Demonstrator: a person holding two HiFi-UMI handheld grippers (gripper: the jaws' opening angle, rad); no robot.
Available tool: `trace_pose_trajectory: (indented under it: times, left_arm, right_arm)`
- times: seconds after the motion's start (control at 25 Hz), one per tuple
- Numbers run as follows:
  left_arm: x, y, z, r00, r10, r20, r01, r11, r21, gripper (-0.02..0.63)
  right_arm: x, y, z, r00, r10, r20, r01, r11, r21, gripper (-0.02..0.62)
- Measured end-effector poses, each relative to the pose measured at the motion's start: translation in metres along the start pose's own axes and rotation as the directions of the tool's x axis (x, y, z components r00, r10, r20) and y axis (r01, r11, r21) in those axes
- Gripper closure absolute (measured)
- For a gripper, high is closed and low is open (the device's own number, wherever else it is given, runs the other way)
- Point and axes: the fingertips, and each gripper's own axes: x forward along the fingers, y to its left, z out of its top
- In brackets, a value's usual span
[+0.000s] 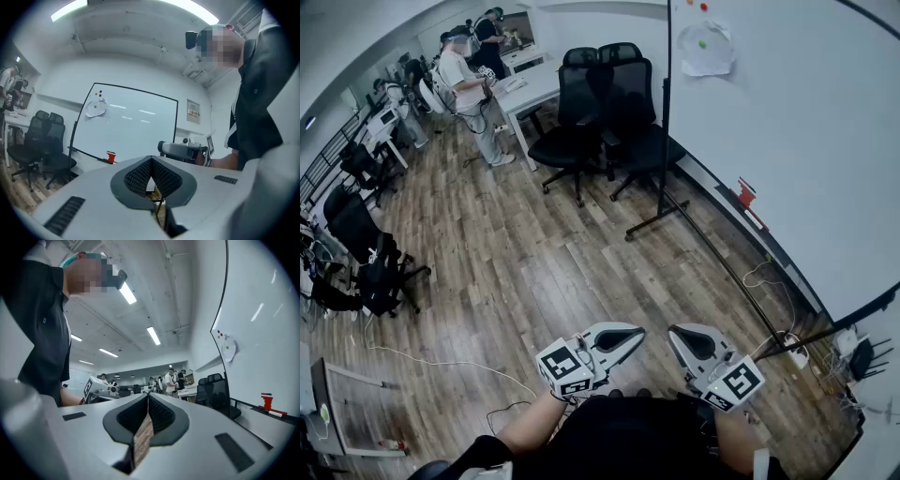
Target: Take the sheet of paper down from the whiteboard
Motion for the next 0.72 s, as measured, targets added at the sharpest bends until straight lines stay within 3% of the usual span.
trace_pose_trajectory:
  times: [0.16, 0.36, 0.6, 0.72]
  left_arm:
    - [0.015, -0.002, 0.004, 1.0, -0.024, -0.018, 0.025, 0.999, 0.048, 0.595]
    - [0.021, -0.007, 0.003, 0.999, -0.047, -0.025, 0.049, 0.997, 0.056, 0.595]
    - [0.027, -0.011, -0.003, 0.999, -0.024, -0.027, 0.025, 0.999, 0.042, 0.595]
    - [0.03, -0.012, -0.005, 1.0, -0.019, -0.002, 0.019, 0.999, 0.045, 0.595]
  right_arm:
    - [-0.015, -0.009, -0.009, 0.999, -0.046, -0.026, 0.045, 0.999, -0.022, 0.575]
    - [-0.032, -0.013, -0.014, 0.994, -0.097, -0.043, 0.096, 0.995, -0.018, 0.575]
    - [-0.031, -0.016, -0.006, 0.994, -0.108, -0.021, 0.107, 0.992, -0.071, 0.574]
    - [-0.033, -0.019, -0.009, 0.996, -0.078, -0.031, 0.076, 0.996, -0.05, 0.574]
